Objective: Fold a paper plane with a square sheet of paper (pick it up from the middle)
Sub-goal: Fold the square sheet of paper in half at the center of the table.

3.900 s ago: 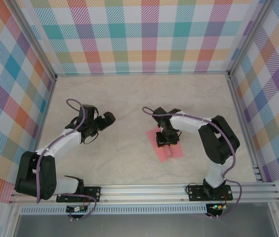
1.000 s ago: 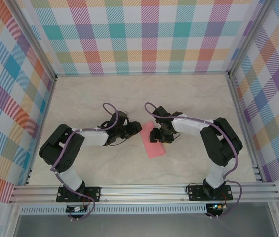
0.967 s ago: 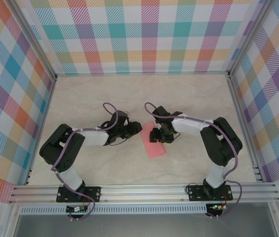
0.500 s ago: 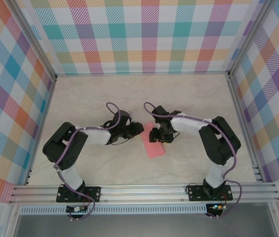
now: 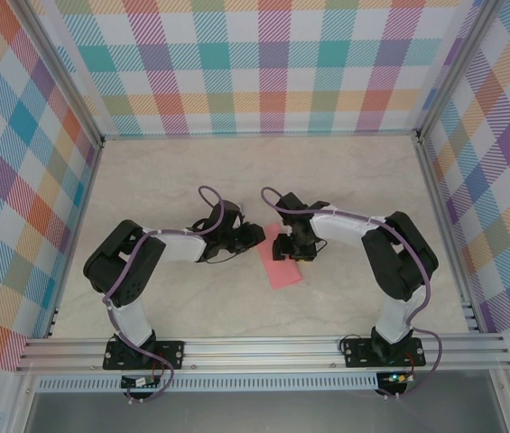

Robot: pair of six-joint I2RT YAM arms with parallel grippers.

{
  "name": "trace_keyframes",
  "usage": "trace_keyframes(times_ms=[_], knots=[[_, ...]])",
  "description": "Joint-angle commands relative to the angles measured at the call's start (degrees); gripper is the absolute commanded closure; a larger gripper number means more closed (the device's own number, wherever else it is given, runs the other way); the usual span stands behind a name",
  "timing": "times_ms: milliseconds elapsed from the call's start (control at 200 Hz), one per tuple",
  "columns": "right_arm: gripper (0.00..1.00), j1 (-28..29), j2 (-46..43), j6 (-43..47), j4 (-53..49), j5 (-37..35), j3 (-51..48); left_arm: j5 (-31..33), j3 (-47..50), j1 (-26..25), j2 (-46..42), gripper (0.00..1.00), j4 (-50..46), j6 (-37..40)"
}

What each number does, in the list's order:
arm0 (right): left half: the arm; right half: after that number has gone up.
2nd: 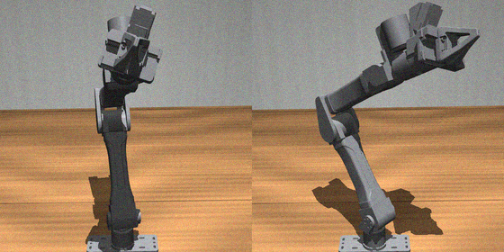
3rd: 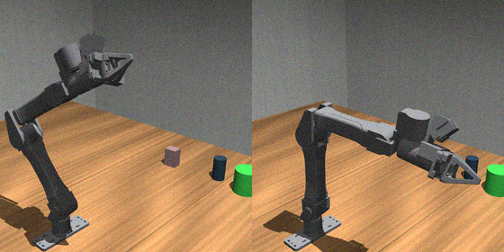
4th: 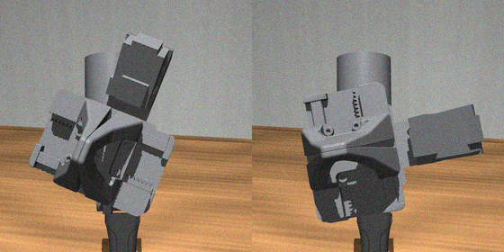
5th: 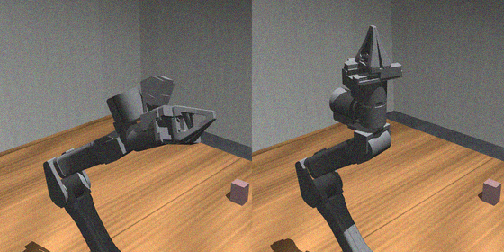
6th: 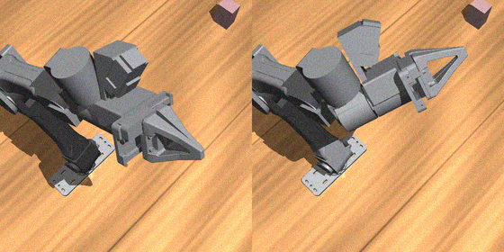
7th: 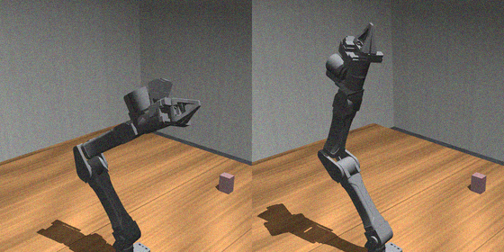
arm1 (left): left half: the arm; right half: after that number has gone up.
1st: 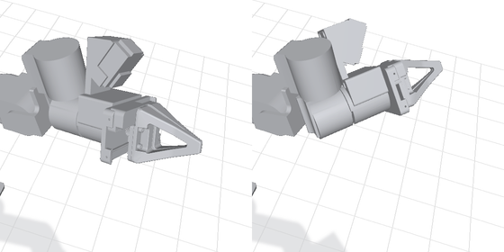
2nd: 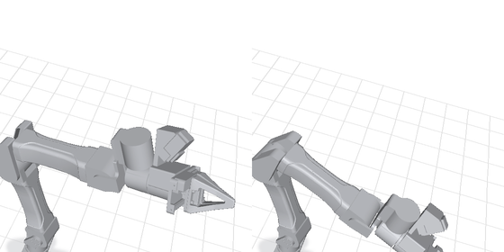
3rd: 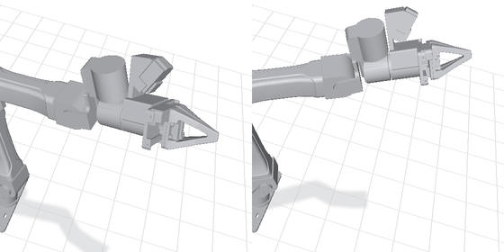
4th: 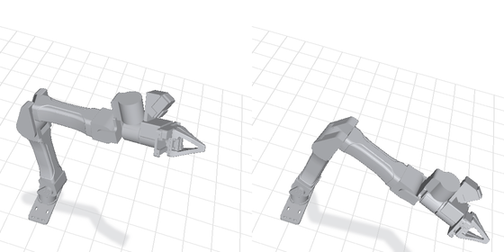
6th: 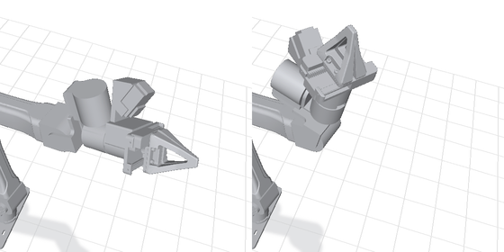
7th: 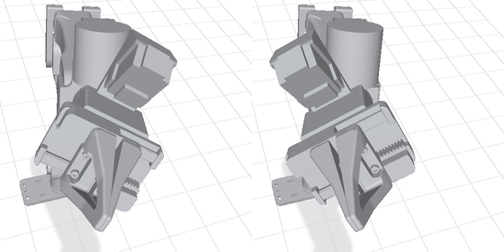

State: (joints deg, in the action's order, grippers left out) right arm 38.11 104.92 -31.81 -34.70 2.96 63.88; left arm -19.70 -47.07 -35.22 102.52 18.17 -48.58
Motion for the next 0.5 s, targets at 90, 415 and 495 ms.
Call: trace_keyframes(times_ms=[90, 415, 495], knots=[[0.4, 1.6, 7.1, 2.1, 4.8, 2.3, -3.1, -1.1, -1.4, -1.0, 1.2, 0.75, -0.2, 1.1], [0.4, 1.7, 7.8, 1.5, 4.4, 2.0, -2.7, -1.8, -1.9, -1.0, 2.4, 0.78, -0.7, 1.3], [0.4, 1.7, 7.9, 1.0, 4.1, 1.8, -2.5, -1.7, -1.9, -1.1, 2.6, 0.78, -0.7, 1.1]])
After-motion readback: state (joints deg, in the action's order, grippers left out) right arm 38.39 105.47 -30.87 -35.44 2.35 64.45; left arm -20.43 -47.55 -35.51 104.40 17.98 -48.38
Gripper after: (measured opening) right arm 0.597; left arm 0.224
